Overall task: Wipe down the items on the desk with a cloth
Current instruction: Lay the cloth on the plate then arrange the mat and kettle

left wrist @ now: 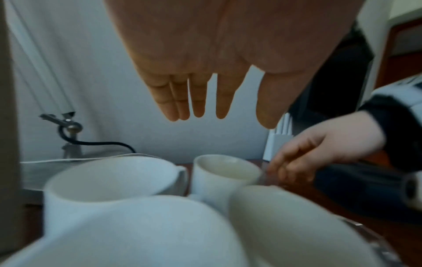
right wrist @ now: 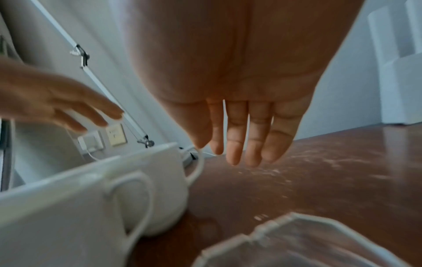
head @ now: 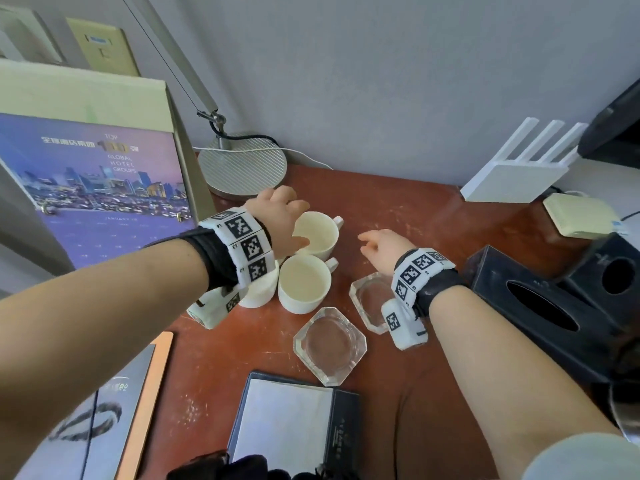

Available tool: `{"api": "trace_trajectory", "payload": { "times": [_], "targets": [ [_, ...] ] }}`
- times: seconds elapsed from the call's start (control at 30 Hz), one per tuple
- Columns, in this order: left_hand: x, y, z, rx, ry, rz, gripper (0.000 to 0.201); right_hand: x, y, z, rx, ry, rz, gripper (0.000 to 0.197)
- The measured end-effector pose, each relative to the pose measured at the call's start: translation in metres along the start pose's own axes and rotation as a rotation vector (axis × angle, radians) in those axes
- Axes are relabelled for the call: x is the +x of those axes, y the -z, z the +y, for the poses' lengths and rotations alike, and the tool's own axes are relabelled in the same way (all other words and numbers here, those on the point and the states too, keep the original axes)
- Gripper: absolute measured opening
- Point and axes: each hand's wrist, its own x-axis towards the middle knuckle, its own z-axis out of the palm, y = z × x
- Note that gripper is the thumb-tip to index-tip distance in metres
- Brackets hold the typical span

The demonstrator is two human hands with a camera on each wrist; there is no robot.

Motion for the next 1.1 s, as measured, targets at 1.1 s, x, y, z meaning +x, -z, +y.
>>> {"api": "trace_trajectory", "payload": {
  "times": [1.1],
  "targets": [
    [-0.057, -0.148, 0.152, -0.046, 0.155, -0.352, 0.071, -0.039, -0.059, 0.134, -0.304, 0.344, -0.182, 0.092]
  ]
}}
